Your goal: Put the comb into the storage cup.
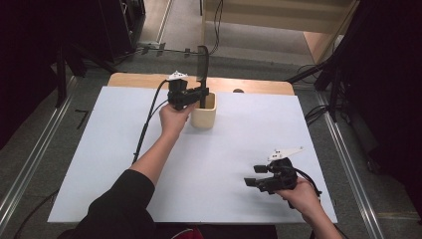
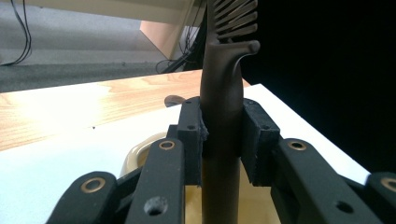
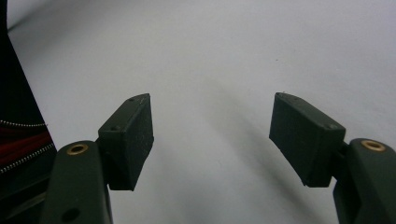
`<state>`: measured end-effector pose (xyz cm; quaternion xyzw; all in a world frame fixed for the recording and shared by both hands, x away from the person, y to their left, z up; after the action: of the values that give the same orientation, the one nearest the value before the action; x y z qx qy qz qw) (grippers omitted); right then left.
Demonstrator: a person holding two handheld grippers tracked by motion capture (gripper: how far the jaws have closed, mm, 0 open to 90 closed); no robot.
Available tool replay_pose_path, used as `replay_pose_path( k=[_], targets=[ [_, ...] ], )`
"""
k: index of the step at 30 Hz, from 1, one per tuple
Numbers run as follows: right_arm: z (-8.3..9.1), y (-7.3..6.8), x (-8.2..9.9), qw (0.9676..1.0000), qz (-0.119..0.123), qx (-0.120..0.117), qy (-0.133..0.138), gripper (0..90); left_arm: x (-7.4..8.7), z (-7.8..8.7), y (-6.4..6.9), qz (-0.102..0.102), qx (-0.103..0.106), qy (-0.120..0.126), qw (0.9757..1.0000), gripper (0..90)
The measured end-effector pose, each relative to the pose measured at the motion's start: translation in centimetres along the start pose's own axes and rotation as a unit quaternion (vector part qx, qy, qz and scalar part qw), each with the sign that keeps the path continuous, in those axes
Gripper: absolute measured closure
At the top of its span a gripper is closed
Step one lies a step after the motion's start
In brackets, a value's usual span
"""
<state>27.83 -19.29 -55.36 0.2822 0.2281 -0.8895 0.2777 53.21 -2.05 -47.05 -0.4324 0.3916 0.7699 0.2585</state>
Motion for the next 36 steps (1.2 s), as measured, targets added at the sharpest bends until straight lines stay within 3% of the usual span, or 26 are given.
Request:
replay_pose_path(
  k=[13, 17, 18, 20, 21, 22, 23, 31, 36],
  targets=[
    [-0.1, 0.1, 0.1, 1.0, 0.002, 0.0, -0.003, 28.4, 1.1, 0.1, 0.3, -0.024, 0.006, -0.009, 0.9996, 72.6],
    [-0.1, 0.0, 0.1, 1.0, 0.002, 0.001, -0.003, 28.4, 1.5, 0.0, 0.2, -0.023, 0.006, -0.018, 0.9996, 72.2],
    [-0.1, 0.0, 0.1, 1.0, 0.002, 0.0, -0.003, 28.4, 1.6, 0.0, 0.2, -0.016, 0.011, -0.018, 0.9997, 69.7],
    [-0.2, 0.0, 0.1, 1.0, 0.003, 0.001, -0.002, 28.4, 1.6, -0.1, 0.3, 0.0, 0.024, -0.018, 0.9996, 54.4],
    [-0.2, 0.0, 0.1, 1.0, 0.003, 0.001, -0.003, 28.4, 1.5, -0.1, 0.5, 0.005, 0.036, -0.014, 0.9993, 51.5],
    [-0.2, 0.0, 0.1, 1.0, 0.004, 0.001, -0.002, 28.4, 1.4, -0.1, 0.7, 0.002, 0.034, -0.012, 0.9993, 47.4],
    [-0.1, 0.0, 0.0, 1.0, 0.004, 0.0, -0.002, 28.4, 1.3, 0.0, 0.9, -0.002, 0.027, -0.011, 0.9996, 36.8],
    [-0.2, -0.1, 0.0, 1.0, 0.006, -0.002, -0.004, 28.4, 0.4, 1.3, 0.8, 0.013, 0.031, -0.007, 0.9994, 32.1],
    [-0.2, -0.1, -0.1, 1.0, 0.005, -0.003, -0.003, 28.4, 0.3, 2.1, 0.6, 0.021, 0.029, -0.021, 0.9991, 30.9]
  ],
)
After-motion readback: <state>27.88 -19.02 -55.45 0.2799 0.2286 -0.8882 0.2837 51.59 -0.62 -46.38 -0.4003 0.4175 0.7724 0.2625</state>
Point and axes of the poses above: each handheld gripper's, and its own axes: z roughly backward along the jaws, x roughly out of its underside, y roughly to its right, the point moved 10 cm from there along -z, roughly forward along the jaws, and after that the axes turned 6 degrees about x, right-handed, at the moved point
